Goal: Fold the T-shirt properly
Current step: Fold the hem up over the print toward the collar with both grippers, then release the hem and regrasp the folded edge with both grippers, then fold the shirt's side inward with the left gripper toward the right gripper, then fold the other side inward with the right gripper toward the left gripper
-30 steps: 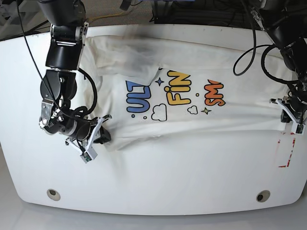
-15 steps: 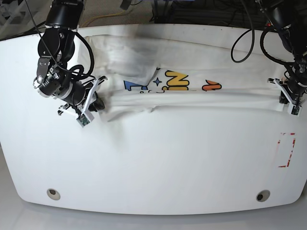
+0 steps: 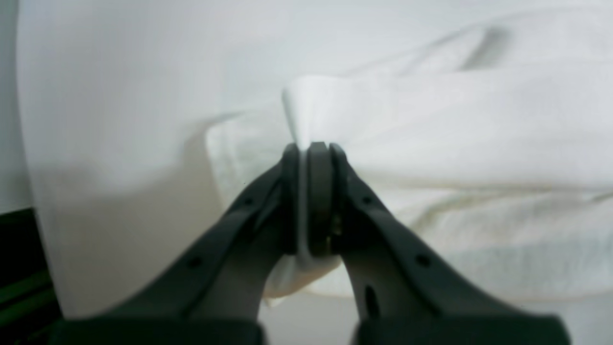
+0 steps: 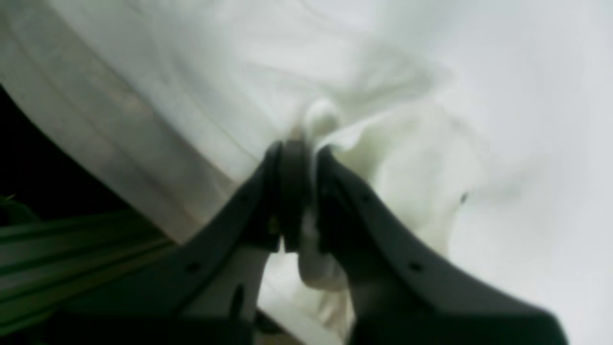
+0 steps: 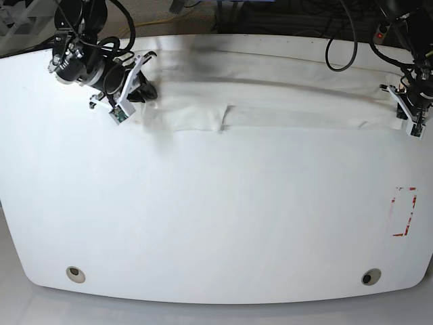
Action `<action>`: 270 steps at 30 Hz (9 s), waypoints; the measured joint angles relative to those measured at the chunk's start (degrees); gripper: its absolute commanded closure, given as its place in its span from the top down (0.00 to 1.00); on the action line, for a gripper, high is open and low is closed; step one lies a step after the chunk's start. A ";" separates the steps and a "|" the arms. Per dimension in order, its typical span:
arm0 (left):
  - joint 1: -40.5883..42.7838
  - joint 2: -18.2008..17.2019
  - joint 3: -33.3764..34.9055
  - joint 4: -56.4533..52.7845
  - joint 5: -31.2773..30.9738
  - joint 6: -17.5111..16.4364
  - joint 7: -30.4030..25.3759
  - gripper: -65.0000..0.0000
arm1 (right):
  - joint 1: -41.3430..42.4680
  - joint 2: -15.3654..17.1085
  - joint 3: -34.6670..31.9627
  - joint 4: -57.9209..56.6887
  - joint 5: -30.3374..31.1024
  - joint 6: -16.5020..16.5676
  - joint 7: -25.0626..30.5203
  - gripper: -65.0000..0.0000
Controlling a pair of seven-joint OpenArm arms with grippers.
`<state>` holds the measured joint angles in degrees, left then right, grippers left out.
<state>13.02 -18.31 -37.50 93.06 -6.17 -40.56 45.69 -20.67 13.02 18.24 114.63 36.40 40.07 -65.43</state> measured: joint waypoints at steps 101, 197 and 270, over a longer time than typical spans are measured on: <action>-7.80 -4.92 1.64 -7.61 -29.99 0.66 18.03 0.07 | 16.98 -2.73 -5.62 -31.12 -13.75 0.02 21.33 0.68; -8.04 0.94 20.90 -0.76 -29.90 0.76 19.87 0.50 | 18.75 3.50 8.96 -44.87 22.58 -0.37 3.96 0.69; -6.34 7.30 45.27 -2.21 -24.52 3.04 8.46 0.49 | 23.93 -9.55 -23.39 -14.93 -7.41 -2.36 0.90 0.82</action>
<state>6.68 -11.00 7.77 90.85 -30.70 -37.52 54.15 3.27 3.46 -5.15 99.70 28.99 37.71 -64.53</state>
